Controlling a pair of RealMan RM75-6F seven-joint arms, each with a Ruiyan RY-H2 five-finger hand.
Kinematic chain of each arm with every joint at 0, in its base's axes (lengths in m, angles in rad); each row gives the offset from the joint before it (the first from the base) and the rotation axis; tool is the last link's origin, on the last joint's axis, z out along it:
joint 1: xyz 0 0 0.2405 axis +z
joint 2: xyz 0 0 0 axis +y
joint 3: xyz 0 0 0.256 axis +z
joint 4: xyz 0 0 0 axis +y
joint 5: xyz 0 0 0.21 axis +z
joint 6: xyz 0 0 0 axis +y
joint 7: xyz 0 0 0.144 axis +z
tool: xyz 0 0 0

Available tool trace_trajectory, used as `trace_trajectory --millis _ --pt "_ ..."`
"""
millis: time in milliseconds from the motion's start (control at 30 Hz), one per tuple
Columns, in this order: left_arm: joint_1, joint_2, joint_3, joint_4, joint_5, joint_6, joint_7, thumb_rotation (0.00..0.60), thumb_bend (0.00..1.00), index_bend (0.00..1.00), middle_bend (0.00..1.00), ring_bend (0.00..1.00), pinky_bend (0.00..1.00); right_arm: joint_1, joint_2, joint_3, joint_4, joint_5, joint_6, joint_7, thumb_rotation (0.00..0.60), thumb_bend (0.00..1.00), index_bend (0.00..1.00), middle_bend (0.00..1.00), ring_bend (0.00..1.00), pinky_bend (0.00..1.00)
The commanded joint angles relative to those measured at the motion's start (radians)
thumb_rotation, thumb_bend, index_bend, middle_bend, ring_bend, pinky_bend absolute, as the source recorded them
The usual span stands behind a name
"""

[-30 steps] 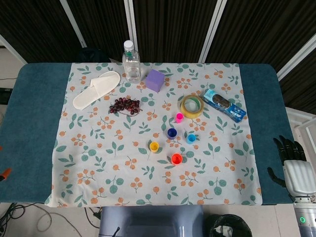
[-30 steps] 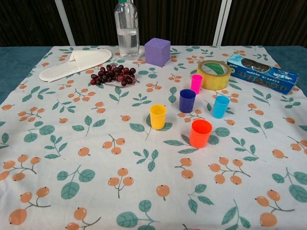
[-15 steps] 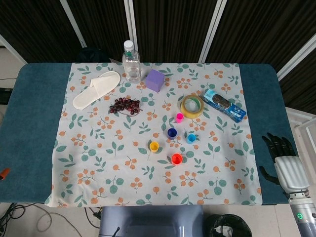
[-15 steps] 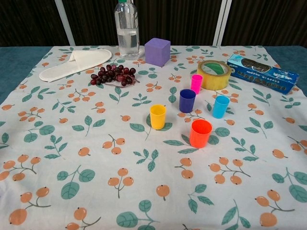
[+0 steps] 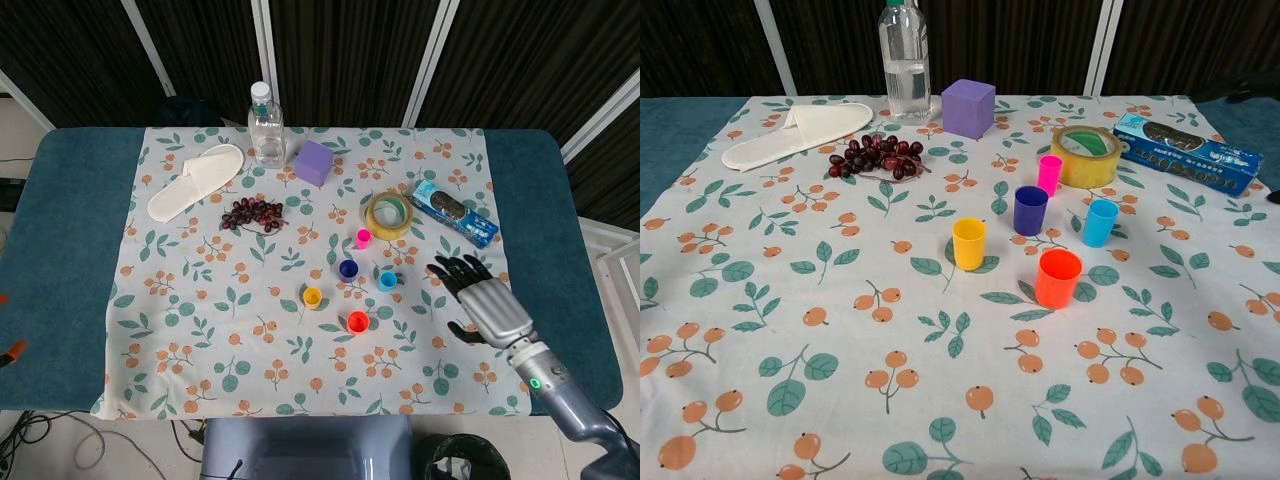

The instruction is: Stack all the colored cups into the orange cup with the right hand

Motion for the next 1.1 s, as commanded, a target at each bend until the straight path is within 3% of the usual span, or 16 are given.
trace_trajectory --millis 33,200,500,767,1100 --pt "-0.001 -0.001 -0.001 0.000 -0.002 -0.001 0.003 0.600 0.12 0.37 0.97 0.88 0.78 0.115 -0.103 0.042 -0.006 0.142 -0.107 -0.123 0.600 0.39 0.01 0.00 0.06 0.00" --pt "-0.003 -0.004 -0.002 0.001 -0.006 -0.005 0.009 0.600 0.12 0.37 0.97 0.88 0.78 0.206 -0.222 0.074 0.012 0.315 -0.100 -0.292 0.600 0.39 0.03 0.00 0.06 0.00" --pt "-0.004 -0.005 -0.004 0.001 -0.013 -0.008 0.009 0.600 0.12 0.37 0.97 0.88 0.78 0.341 -0.369 0.106 0.065 0.576 -0.042 -0.482 0.600 0.39 0.10 0.00 0.06 0.00" --pt "-0.005 -0.002 -0.009 0.005 -0.025 -0.012 -0.004 0.600 0.12 0.36 0.97 0.88 0.78 0.430 -0.472 0.120 0.136 0.721 0.033 -0.581 0.600 0.39 0.18 0.00 0.07 0.00" --pt "0.000 0.006 -0.015 0.011 -0.036 -0.011 -0.032 0.600 0.12 0.36 0.97 0.88 0.78 0.497 -0.566 0.118 0.257 0.809 0.063 -0.621 0.600 0.39 0.26 0.00 0.07 0.00"
